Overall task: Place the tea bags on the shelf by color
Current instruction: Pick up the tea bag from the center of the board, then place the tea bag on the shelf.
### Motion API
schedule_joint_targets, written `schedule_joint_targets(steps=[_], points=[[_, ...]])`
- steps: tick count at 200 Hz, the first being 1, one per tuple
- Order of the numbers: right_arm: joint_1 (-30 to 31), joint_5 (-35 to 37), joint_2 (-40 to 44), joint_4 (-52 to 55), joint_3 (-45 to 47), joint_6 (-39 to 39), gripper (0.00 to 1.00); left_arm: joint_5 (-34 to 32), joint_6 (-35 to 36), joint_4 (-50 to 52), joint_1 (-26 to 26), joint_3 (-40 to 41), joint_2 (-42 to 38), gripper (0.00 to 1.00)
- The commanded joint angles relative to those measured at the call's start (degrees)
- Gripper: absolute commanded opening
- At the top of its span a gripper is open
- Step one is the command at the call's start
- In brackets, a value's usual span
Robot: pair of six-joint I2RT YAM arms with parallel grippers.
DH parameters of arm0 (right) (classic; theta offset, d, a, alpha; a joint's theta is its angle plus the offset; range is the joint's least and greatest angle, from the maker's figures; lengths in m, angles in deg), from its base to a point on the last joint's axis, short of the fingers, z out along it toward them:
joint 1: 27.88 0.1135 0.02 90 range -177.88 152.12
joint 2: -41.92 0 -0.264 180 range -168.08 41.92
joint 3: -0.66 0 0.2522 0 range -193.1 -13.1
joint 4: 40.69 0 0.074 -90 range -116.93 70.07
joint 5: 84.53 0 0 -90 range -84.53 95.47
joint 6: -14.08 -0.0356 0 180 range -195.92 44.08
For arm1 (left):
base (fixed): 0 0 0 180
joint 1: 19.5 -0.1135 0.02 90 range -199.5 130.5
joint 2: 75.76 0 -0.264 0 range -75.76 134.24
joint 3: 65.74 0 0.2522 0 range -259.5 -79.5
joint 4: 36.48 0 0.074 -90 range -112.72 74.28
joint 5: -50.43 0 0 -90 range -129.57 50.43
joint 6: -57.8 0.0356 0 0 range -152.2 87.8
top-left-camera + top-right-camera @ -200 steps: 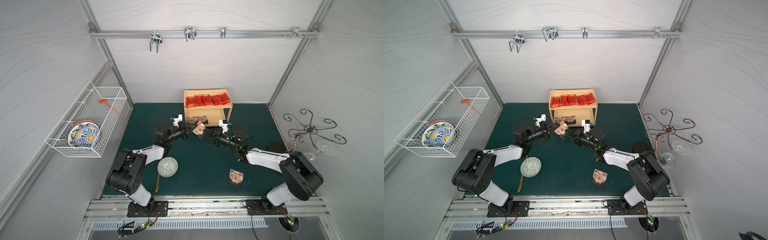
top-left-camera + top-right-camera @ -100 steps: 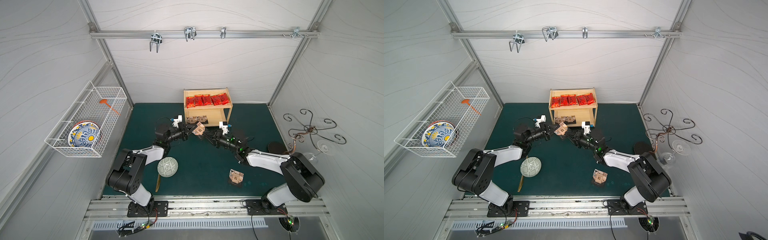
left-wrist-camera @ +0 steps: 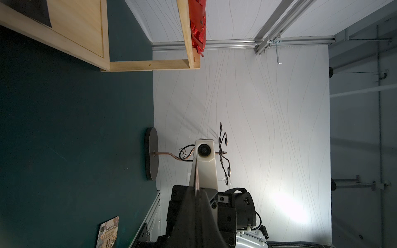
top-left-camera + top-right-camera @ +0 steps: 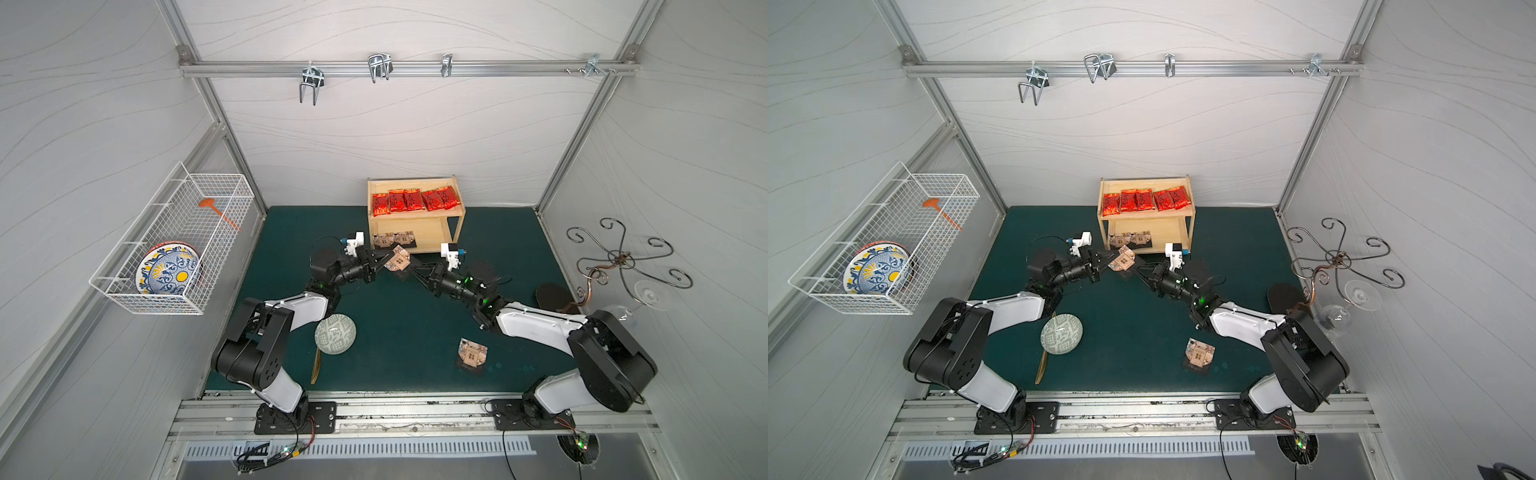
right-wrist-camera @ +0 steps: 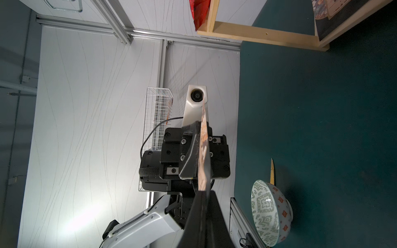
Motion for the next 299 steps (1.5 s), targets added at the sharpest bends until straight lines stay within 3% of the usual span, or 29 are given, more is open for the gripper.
schedule_joint_targets(steps=[1, 7, 25, 45, 76, 114, 154, 204, 299], points=[[-0.50, 0.22, 0.56, 0.17, 0.21, 1.28, 0.00, 0.88, 3.91, 3.64, 0.05, -1.76, -3.03, 0.00], [-1.11, 0.30, 0.43, 0.36, 0.40, 1.60, 0.00, 1.47, 5.47, 7.07, -0.16, -2.41, -3.78, 0.08], [-3.82, 0.81, -0.54, -0.33, 0.90, 3.06, 0.00, 2.56, 12.39, 22.41, -1.15, -5.31, -6.56, 0.53], [-7.01, 2.02, -3.21, -2.50, 0.73, 4.69, 0.00, 1.90, 21.52, 39.51, -2.60, -7.93, -10.17, 0.73], [-10.07, 5.88, -10.85, -8.47, -2.26, 6.35, 0.00, 1.31, 29.20, 51.38, -4.66, -9.18, -13.37, 0.76], [-10.50, 11.39, -24.87, -16.79, -10.56, 4.79, 0.00, 1.46, 33.47, 58.80, -5.89, -8.26, -16.62, 0.76], [-10.88, 17.06, -36.46, -18.84, -19.41, 3.67, 0.00, -0.40, 35.04, 59.46, -5.90, -6.43, -18.78, 0.75], [-12.16, 21.11, -40.68, -15.87, -22.90, 3.68, 0.00, 0.13, 34.65, 58.32, -5.90, -6.01, -17.97, 0.74], [-14.44, 20.44, -45.42, -14.83, -25.17, 1.66, 0.00, 0.36, 35.27, 59.80, -6.44, -6.36, -17.17, 0.73]])
